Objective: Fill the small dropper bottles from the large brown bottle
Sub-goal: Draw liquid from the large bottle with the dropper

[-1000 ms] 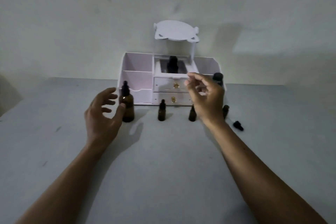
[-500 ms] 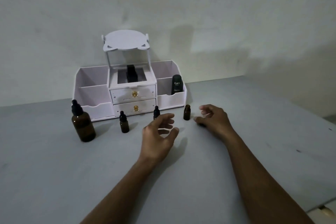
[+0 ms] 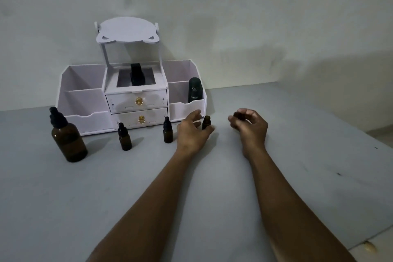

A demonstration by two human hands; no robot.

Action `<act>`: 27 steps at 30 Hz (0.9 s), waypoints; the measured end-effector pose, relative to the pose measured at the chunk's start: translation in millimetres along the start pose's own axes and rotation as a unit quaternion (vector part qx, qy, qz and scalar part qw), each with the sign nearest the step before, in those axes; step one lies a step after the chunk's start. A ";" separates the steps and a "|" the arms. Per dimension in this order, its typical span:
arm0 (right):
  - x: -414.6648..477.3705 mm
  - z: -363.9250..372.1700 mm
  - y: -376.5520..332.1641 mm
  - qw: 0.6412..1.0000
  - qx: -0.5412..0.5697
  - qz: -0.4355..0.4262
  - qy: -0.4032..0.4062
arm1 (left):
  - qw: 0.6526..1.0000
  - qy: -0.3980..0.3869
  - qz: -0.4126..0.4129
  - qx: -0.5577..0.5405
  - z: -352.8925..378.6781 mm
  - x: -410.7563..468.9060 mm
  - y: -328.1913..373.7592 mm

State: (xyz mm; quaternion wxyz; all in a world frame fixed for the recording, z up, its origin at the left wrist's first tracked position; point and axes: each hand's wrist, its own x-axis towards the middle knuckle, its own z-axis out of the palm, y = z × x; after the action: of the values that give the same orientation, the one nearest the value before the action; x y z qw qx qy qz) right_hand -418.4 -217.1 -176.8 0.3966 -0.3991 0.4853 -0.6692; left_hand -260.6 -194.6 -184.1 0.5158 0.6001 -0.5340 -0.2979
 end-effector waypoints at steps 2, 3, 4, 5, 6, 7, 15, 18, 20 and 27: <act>3.5 2.6 1.2 0.997 0.072 0.028 0.016 | 1.000 -0.002 0.001 -0.005 0.0 2.9 -4.0; 4.6 3.2 1.7 0.992 0.114 0.044 0.019 | 1.000 -0.002 0.003 -0.006 -0.4 4.1 -6.3; 4.9 3.2 1.7 0.987 0.149 0.057 0.013 | 1.000 -0.003 0.004 -0.007 -1.4 4.6 -8.1; 4.8 3.1 1.5 0.984 0.169 0.062 0.002 | 1.000 -0.004 0.005 -0.009 -1.5 4.9 -9.2; 4.4 3.3 1.4 0.983 0.175 0.059 -0.012 | 1.000 -0.005 0.007 -0.009 -1.5 4.7 -9.6; 3.9 4.7 1.5 0.983 0.174 0.055 -0.025 | 1.000 -0.005 0.011 -0.011 -1.7 4.4 -9.2; -5.6 21.0 0.9 0.994 0.071 -0.029 -0.083 | 0.999 0.009 0.016 -0.026 -2.5 2.5 -7.5; -8.3 25.9 0.0 0.994 0.047 -0.050 -0.090 | 1.000 0.009 0.021 -0.017 -2.4 1.1 -6.0; -8.8 27.5 0.2 0.993 0.033 -0.057 -0.095 | 1.000 0.005 0.024 -0.018 -2.4 1.2 -5.3; -8.6 33.0 0.8 0.985 -0.064 -0.107 -0.115 | 0.999 0.001 0.045 -0.009 -2.1 -1.0 -4.6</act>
State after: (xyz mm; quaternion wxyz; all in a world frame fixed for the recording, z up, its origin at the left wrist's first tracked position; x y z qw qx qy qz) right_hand -384.8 -220.3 -171.9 0.3495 -0.5477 0.4324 -0.6252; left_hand -257.4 -193.5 -187.9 0.5347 0.5709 -0.5574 -0.2783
